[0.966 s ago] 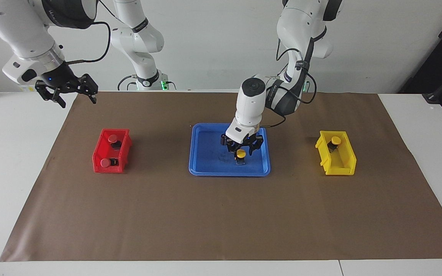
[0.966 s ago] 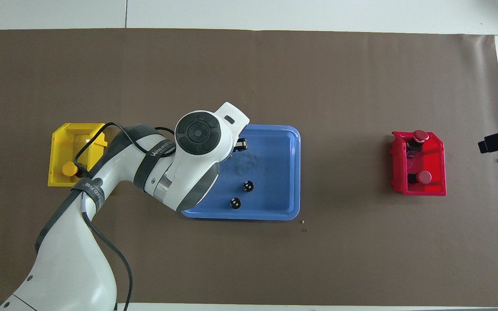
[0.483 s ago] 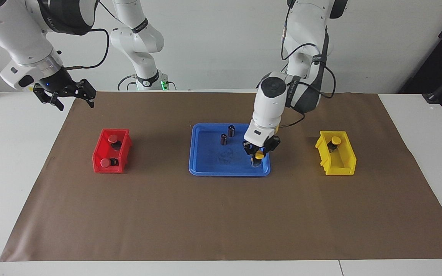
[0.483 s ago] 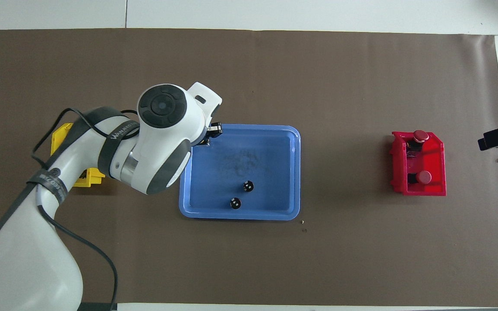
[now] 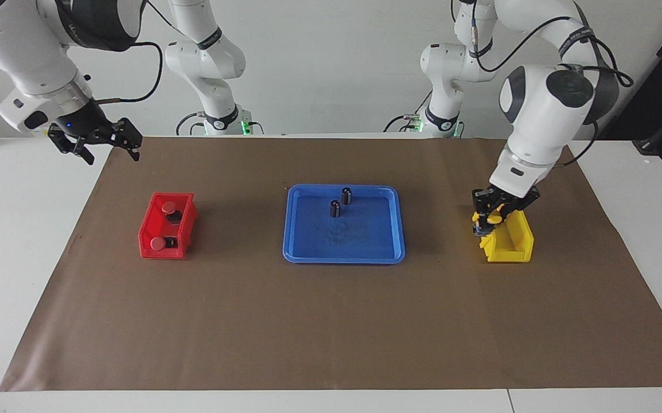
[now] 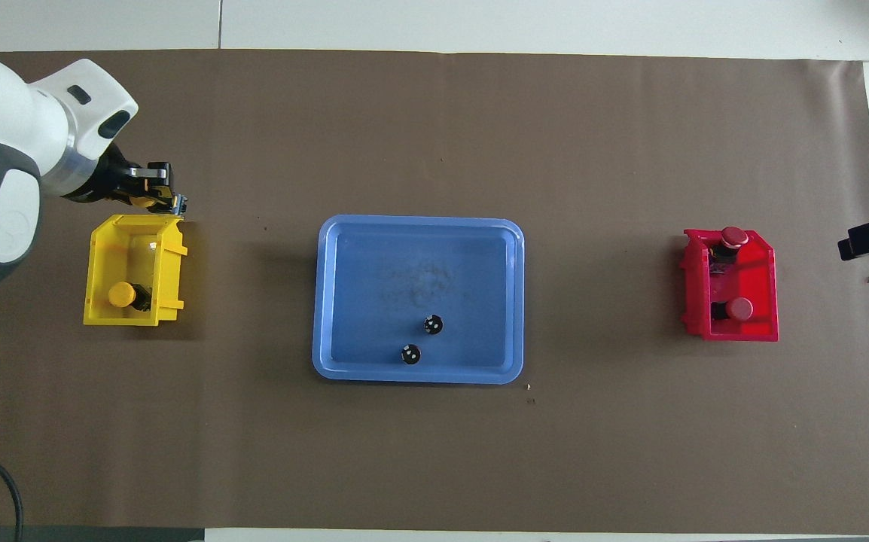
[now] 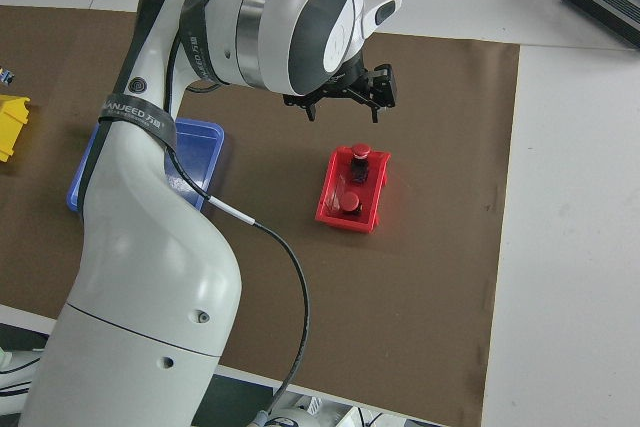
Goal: Sort red and yellow buttons by color
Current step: 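Open the left gripper to drop the yellow button into the yellow bin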
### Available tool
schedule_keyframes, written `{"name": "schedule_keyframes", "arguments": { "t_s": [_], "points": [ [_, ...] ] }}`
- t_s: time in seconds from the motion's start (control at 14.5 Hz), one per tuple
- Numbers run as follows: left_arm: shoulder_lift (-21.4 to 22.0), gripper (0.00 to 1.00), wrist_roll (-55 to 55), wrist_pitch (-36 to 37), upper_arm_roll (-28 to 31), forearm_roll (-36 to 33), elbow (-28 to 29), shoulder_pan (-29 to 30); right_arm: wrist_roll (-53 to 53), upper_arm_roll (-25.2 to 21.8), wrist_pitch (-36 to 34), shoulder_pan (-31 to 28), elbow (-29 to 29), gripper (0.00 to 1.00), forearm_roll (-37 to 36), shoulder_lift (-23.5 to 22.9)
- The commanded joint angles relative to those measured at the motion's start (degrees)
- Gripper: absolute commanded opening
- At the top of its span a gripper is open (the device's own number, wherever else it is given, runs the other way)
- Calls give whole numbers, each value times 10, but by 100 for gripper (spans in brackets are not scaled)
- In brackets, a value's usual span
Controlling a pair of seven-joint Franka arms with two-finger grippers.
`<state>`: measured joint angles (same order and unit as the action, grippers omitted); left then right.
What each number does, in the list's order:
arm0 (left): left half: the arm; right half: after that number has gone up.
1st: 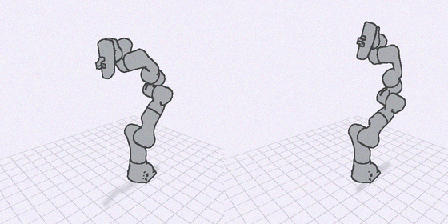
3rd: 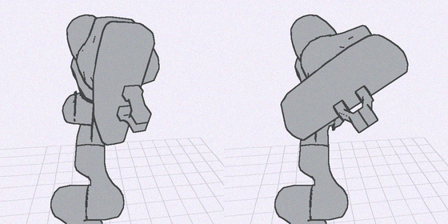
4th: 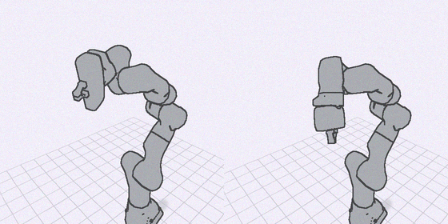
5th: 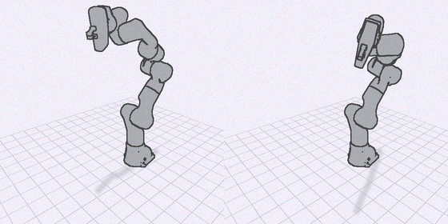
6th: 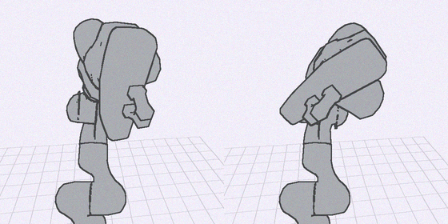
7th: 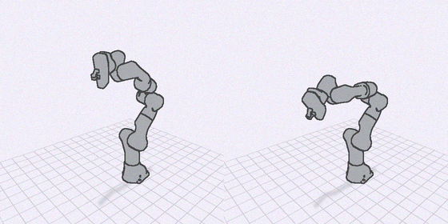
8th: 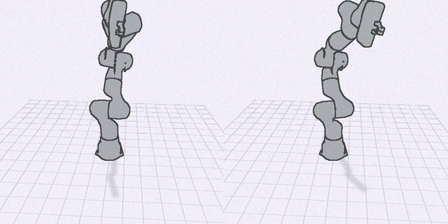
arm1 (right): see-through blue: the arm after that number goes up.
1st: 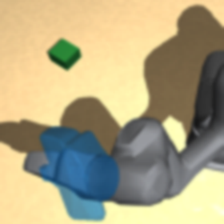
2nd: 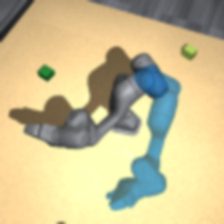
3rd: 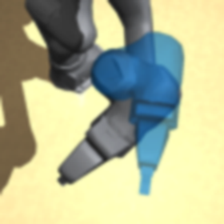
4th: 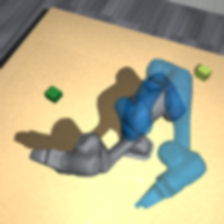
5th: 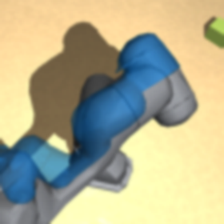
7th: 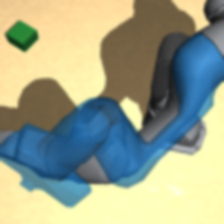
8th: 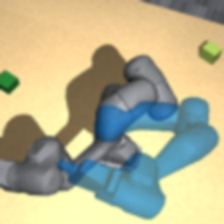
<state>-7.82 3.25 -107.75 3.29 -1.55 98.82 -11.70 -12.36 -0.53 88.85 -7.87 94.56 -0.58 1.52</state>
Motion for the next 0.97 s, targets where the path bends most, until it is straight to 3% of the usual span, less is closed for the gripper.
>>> {"name": "schedule_keyframes", "arguments": {
  "t_s": [0.0,0.34,0.9],
  "points": [
    [8,1,-66,-5,-6,-9,27,36,10,4,-2,-5,-3,100,-4,0],
    [55,1,-97,-139,-6,-10,159,69,8,8,-6,1,-1,100,-2,1],
    [47,2,-108,-229,-6,-10,239,82,8,12,-6,32,-1,100,1,1]
  ]
}}
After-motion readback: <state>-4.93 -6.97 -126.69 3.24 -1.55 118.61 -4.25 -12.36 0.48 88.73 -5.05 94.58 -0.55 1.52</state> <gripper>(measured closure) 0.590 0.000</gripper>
